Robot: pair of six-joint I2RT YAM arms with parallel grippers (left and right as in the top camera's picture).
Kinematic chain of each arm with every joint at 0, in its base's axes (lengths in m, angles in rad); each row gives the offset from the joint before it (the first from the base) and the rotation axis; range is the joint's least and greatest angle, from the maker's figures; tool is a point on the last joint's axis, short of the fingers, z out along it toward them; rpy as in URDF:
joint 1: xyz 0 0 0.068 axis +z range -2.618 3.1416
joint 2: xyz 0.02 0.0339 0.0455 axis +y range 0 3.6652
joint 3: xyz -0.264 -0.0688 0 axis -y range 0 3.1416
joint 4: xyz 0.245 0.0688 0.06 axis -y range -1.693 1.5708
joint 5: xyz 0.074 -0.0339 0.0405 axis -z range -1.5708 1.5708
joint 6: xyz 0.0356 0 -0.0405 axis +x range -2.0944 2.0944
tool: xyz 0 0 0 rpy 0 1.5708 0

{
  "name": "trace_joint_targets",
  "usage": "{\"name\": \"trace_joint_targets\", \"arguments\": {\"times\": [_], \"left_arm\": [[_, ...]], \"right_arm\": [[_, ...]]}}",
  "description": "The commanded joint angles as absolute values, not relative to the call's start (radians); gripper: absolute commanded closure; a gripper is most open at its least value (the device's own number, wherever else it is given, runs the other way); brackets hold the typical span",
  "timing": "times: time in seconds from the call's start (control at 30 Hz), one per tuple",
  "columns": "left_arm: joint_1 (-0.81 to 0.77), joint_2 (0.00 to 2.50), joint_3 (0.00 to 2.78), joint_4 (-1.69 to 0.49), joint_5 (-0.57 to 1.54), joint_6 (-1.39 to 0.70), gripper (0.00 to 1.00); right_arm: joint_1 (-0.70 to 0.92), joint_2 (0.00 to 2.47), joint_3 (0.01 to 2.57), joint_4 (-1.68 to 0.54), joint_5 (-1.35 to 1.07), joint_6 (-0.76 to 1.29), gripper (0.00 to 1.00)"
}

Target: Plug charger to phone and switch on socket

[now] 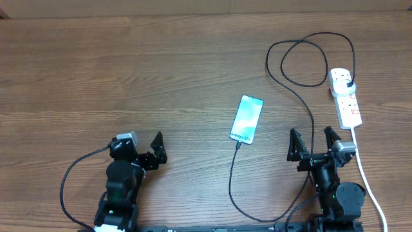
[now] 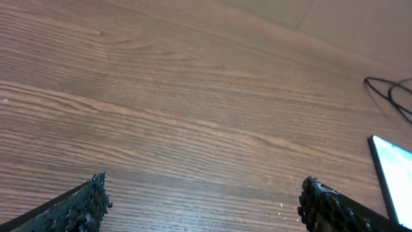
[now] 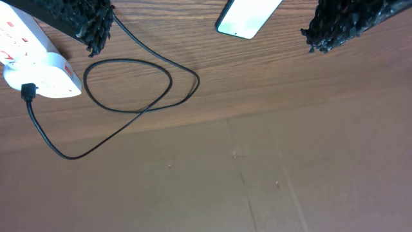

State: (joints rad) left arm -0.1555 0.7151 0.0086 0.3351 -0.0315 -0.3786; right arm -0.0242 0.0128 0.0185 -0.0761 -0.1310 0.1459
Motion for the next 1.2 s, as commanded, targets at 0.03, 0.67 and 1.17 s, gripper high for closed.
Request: {"name": "trace_joint_targets", "arguments": {"times": [0.03,0.67,1.17], "left_arm": [[-0.149,0.672,0.005,0.303,-0.056,-0.404,0.00],[-0.140,0.197,0.005,-0.060,-0.202,-0.279,0.00],[-0.064,0.003,0.005,-0.063,-0.184,-0.050,0.00]], "right_arm": [[-0.021,0.003,0.008,-0.072,-0.136,0.152,0.00],[-0.021,0.003,0.008,-0.072,-0.136,0.152,0.00],[-0.021,0.003,0.008,-0.072,-0.136,0.152,0.00]]}}
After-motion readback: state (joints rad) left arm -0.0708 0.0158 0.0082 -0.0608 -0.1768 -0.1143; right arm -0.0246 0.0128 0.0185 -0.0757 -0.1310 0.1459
